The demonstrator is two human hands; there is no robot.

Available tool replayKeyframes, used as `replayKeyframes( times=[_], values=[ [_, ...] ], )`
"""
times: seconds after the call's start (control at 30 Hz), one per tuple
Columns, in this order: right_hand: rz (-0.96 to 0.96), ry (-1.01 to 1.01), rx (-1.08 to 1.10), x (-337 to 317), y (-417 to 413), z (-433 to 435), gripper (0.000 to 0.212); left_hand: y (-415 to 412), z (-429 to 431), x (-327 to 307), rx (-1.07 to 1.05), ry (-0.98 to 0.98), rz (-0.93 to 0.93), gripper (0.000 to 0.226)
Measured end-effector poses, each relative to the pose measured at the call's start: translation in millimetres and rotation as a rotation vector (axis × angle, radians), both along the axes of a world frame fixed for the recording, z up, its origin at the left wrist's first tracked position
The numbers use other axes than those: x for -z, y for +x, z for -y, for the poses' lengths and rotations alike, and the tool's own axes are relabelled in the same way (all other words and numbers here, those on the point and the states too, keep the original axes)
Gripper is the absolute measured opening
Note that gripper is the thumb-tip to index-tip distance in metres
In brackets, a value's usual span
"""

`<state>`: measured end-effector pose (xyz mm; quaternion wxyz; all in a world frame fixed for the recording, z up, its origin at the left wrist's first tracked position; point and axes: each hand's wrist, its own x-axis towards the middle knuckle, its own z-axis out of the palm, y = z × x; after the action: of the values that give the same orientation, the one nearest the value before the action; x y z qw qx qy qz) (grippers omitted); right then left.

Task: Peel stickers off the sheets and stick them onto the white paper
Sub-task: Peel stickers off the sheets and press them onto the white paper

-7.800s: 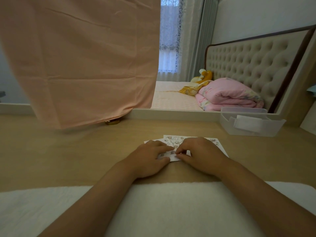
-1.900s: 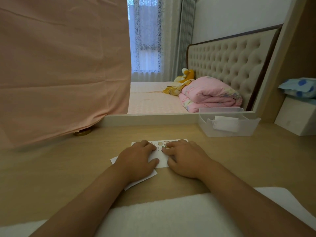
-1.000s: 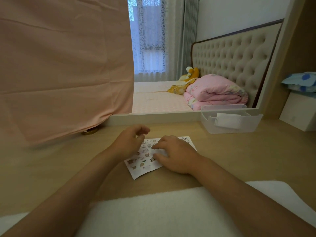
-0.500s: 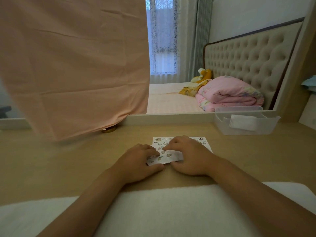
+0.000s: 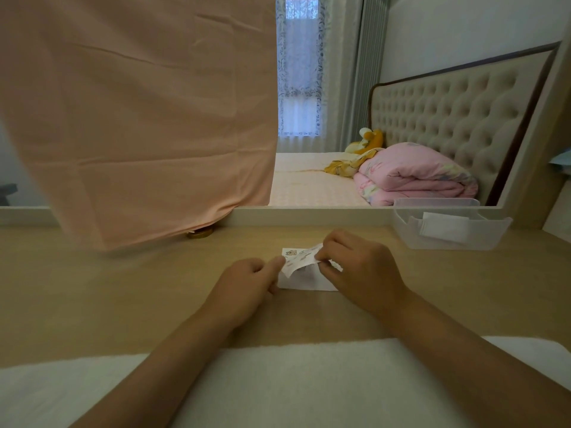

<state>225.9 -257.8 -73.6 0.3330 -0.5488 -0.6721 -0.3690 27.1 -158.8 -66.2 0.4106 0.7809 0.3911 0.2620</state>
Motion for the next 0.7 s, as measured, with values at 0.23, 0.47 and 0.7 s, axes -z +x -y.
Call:
replayKeyframes(
  times=[0.23, 0.47, 0.7],
  values=[
    [0.042, -0.103, -0.024, 0, -6, 2, 0.004, 4, 0, 0, -0.019, -0.383, 0.213, 0.008],
    [-0.324, -0.278, -0.06, 8, -20, -6, 0.022, 4, 3, 3, 0.008, -0.353, 0.319, 0.009],
    [-0.539, -0.278, -0.13, 8, -24, -12, 0.016, 7, 9, 5, 0.072, -0.265, 0.378, 0.01]
  ],
)
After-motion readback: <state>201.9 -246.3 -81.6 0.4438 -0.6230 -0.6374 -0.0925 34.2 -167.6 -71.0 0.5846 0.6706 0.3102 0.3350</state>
